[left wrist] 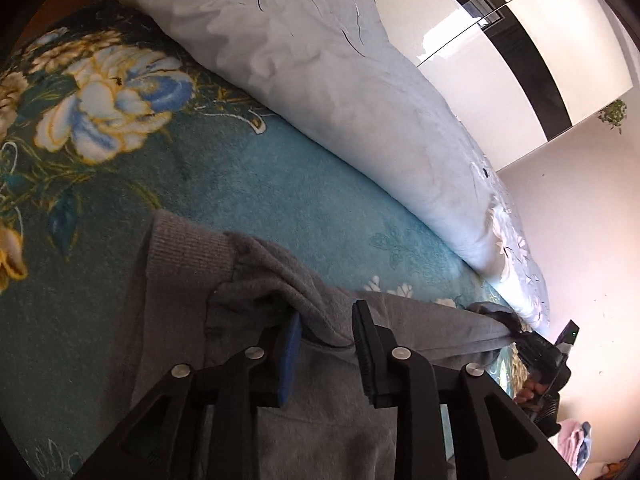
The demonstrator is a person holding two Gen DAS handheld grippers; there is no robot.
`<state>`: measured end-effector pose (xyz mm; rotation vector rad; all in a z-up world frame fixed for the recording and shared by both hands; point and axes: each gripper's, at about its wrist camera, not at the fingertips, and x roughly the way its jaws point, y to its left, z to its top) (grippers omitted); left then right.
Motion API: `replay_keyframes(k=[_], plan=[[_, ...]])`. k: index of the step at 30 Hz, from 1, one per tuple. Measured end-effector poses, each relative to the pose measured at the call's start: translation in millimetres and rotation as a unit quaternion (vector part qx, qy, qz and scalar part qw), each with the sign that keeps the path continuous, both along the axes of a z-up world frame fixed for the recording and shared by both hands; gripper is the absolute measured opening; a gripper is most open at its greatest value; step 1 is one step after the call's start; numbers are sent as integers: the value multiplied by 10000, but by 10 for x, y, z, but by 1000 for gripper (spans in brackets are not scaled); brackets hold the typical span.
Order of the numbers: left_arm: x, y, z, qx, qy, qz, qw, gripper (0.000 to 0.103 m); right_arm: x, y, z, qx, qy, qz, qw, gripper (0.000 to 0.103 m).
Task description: Fold clothes
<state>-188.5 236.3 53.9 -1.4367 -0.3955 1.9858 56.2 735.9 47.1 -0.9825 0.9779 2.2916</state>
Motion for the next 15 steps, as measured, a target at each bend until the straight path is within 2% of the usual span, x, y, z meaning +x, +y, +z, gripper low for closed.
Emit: replay_keyframes(k=[1, 2, 3, 6, 8, 11, 15], plan=[[53, -33, 54, -27, 39, -71, 10000, 42, 31, -34, 44, 32, 30, 75, 10000, 40], [107, -68, 110, -48, 81, -136, 9999, 45, 62, -69, 89, 64, 60, 149, 9999, 61], [172, -115, 179, -47, 155, -173, 9997, 45, 98, -117, 156, 131, 97, 234, 9996, 66], [397, -385, 382, 22, 547, -27, 9985, 48, 317, -341, 446, 431, 303, 599, 9968, 66], [575, -631, 411, -93, 772, 237, 9967, 57, 533, -546, 623, 613, 461, 880, 9932, 67], [811, -968, 261, -395, 847, 530, 9942, 58, 1022, -912, 742, 989, 500, 1251, 9859, 68], [1069, -1279, -104, -686, 637, 682, 9933, 58, 1801, -1319, 626, 1472, 99, 1569, 9765, 68]])
